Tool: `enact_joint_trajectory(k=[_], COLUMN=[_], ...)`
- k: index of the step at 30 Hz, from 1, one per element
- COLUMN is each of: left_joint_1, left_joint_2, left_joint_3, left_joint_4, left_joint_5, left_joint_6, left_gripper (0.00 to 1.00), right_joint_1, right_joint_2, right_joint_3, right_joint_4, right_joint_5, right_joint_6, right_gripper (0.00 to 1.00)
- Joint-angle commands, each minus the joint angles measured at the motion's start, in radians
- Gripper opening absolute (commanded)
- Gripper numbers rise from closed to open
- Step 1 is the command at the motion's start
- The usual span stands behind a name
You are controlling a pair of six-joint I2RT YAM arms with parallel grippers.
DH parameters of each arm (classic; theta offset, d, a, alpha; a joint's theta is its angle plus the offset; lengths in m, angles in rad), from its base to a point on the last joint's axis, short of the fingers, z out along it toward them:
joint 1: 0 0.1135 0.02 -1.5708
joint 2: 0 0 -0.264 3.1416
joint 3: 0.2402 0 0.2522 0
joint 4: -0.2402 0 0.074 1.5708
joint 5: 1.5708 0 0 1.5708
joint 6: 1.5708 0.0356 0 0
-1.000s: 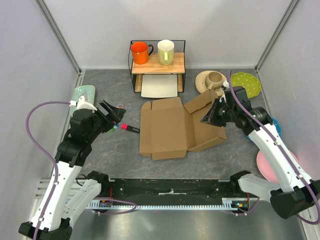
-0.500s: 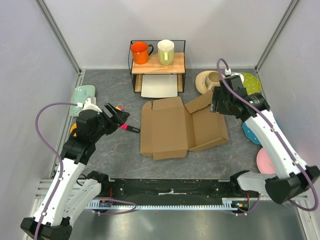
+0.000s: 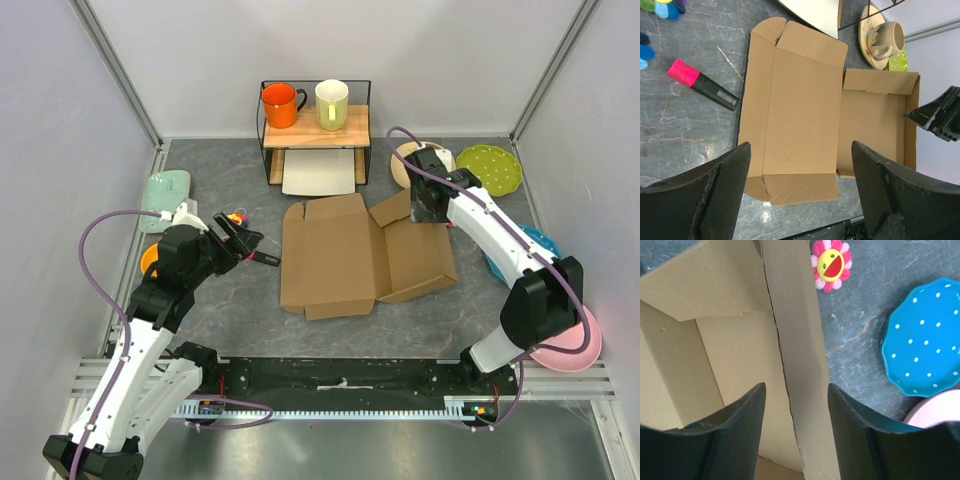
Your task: Fold the paper box
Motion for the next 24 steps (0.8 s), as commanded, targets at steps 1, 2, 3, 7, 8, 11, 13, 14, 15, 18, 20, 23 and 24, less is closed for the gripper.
enact_joint_trajectory(k=[1,2,3,7,8,11,13,14,15,18,20,23,24], left_joint_1=[-0.007,-0.007,-0.010,-0.017,-0.019,-0.022,-0.025,-0.025,-0.027,-0.030,-0.030,-0.033,-0.033], left_joint_2=[-0.004,-0.001,0.002,0.011,0.014,0.020,0.025,0.026,0.026,0.026,0.031,0.037,0.039], left_joint_3=[-0.003,0.000,0.000,0.003,0.002,-0.003,-0.007,-0.007,-0.007,-0.009,-0.006,0.003,0.006], left_joint_4=[0.036,0.036,0.036,0.038,0.038,0.042,0.045,0.044,0.045,0.042,0.036,0.030,0.030], left_joint_5=[0.021,0.021,0.018,0.007,0.009,0.009,0.009,0.007,0.009,0.012,0.012,0.013,0.013], left_joint_6=[-0.013,-0.010,-0.005,0.002,0.002,0.004,0.004,0.004,0.005,0.007,0.008,0.008,0.008], left_gripper=[0.87,0.87,0.87,0.87,0.87,0.87,0.87,0.87,0.87,0.87,0.87,0.87,0.87], right_joint_1=[-0.014,-0.016,-0.017,-0.048,-0.054,-0.068,-0.077,-0.079,-0.082,-0.091,-0.097,-0.097,-0.099], right_joint_2=[0.021,0.015,0.006,0.013,0.013,-0.005,-0.016,-0.022,-0.042,-0.103,-0.153,-0.226,-0.244], right_joint_3=[-0.021,-0.052,-0.064,-0.114,-0.133,-0.169,-0.187,-0.210,-0.224,-0.267,-0.278,-0.276,-0.275], right_joint_4=[0.052,0.074,0.081,0.090,0.098,0.113,0.111,0.116,0.121,0.134,0.131,0.116,0.112], right_joint_5=[0.009,0.003,-0.008,-0.029,-0.037,-0.059,-0.089,-0.101,-0.115,-0.183,-0.233,-0.292,-0.305], right_joint_6=[-0.009,-0.007,-0.002,-0.001,-0.001,0.001,0.005,0.011,0.017,0.054,0.077,0.123,0.146], right_gripper=[0.50,0.46,0.42,0.33,0.32,0.25,0.19,0.17,0.11,0.01,0.00,0.00,0.00])
